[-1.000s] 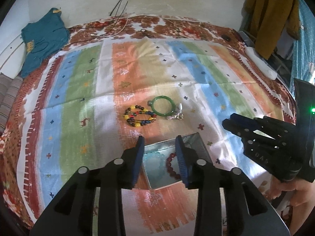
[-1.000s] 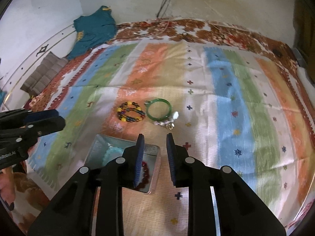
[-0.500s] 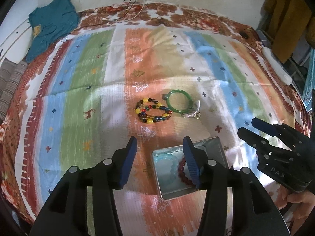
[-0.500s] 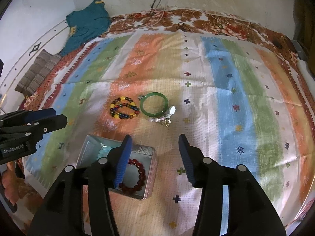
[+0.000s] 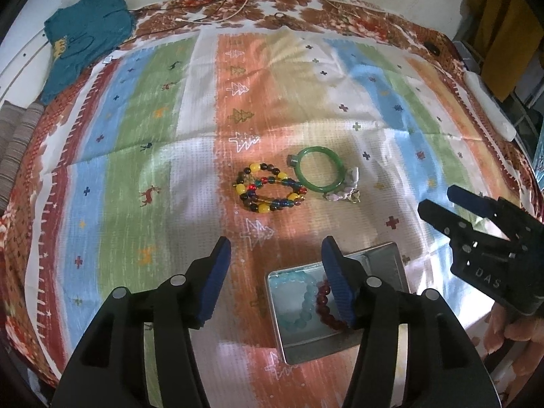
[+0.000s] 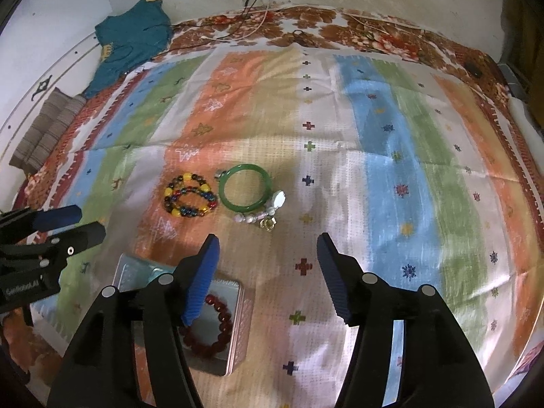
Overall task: Organize jewelry
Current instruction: 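Move left tool to multicolour bracelet while right tool approaches white pearl charm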
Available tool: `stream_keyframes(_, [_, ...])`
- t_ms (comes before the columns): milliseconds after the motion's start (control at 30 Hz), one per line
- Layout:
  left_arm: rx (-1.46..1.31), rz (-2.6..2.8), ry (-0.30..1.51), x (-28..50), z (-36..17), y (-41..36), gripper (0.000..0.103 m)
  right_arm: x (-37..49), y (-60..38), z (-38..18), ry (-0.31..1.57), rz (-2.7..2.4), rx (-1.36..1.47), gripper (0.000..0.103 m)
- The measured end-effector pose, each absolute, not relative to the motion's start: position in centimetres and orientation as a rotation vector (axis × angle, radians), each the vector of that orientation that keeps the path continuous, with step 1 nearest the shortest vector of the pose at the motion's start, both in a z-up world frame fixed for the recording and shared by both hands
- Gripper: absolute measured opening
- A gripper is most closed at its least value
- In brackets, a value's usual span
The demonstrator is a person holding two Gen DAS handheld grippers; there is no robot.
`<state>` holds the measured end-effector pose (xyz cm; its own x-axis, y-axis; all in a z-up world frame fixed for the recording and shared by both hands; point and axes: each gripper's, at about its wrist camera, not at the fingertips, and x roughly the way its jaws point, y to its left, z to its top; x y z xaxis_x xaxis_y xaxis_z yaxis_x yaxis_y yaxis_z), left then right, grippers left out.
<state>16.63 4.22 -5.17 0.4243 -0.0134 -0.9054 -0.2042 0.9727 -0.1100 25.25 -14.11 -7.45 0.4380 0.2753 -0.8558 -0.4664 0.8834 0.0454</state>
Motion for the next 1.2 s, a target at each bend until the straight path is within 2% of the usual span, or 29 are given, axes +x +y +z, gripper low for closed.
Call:
stream_keyframes(133, [-0.209,0.127,1.150,17.4,-5.9,4.5,0.056,25.9,-13.9,-7.9,1.026,0.459,-0.211,0.067])
stream_keyframes(300, [-0.207,0.138,1.176,18.5,-6.8,4.8,0.056,26.6,-13.5,-8.1,1.028,0.456,-0.215,0.070])
stream_keyframes(1200, [-0.210,0.156,1.281,23.2,-11.4,6.2,0.056,31.2,-12.5,-11.8,1.116,0.427,-0.221,0.070])
